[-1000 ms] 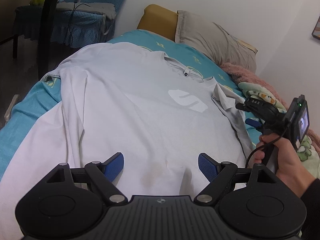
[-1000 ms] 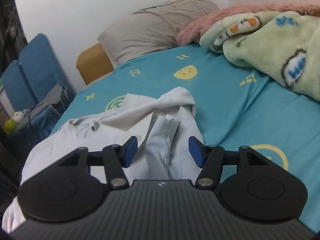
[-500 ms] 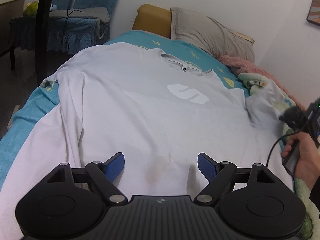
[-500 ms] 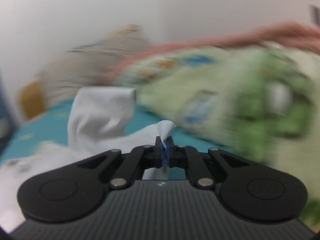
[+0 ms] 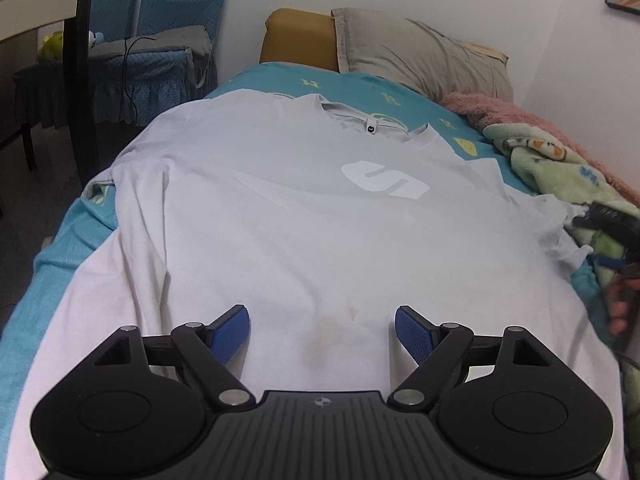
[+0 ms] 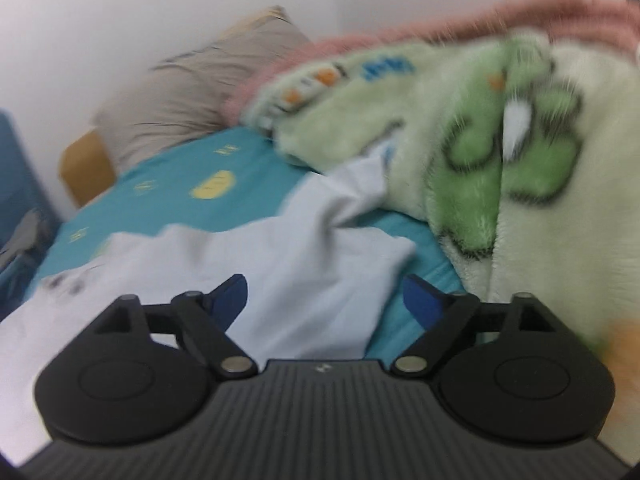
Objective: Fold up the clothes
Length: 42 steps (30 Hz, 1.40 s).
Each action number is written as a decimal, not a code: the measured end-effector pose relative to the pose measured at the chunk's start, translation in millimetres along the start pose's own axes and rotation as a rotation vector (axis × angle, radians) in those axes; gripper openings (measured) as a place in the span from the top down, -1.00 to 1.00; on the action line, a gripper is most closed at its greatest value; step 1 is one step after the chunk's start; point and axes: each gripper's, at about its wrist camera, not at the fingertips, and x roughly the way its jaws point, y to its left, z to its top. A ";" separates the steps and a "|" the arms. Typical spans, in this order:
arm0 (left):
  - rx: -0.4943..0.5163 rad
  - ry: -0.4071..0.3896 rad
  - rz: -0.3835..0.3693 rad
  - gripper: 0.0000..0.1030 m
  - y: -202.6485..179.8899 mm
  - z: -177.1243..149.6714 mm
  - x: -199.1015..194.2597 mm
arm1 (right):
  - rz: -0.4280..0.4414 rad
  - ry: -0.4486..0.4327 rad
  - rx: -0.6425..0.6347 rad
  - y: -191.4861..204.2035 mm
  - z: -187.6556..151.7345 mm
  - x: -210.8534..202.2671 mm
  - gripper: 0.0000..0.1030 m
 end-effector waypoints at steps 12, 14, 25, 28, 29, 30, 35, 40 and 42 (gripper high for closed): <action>0.122 0.096 0.071 -0.51 18.2 -14.7 -58.0 | 0.210 0.035 0.135 16.7 -34.5 -224.8 -0.66; 0.133 0.099 0.102 -0.51 30.4 -14.8 -76.7 | 0.190 0.045 0.163 9.1 -47.4 -246.5 -0.66; 0.205 0.317 0.087 -0.41 48.4 -27.1 -123.5 | 0.216 0.079 0.227 -4.6 -58.4 -249.7 -0.68; 0.264 0.377 0.085 -0.31 38.1 -38.0 -119.6 | 0.227 0.113 0.233 -2.6 -60.8 -238.9 -0.68; 0.279 0.395 0.085 -0.28 35.4 -40.1 -116.1 | 0.230 0.121 0.238 -2.0 -61.1 -236.0 -0.68; 0.284 0.424 0.087 -0.12 35.1 -42.4 -111.3 | 0.234 0.129 0.239 -1.9 -61.1 -233.4 -0.68; 0.204 0.517 0.079 0.91 52.6 -40.6 -104.4 | 0.234 0.155 0.260 -8.4 -64.1 -229.5 -0.67; 0.114 0.572 0.098 0.96 86.2 -13.4 -124.8 | 0.236 0.158 0.304 -18.2 -64.2 -229.1 -0.67; 0.109 0.586 0.157 0.96 102.3 -1.1 -134.3 | 0.235 0.155 0.306 -18.2 -63.9 -228.7 -0.67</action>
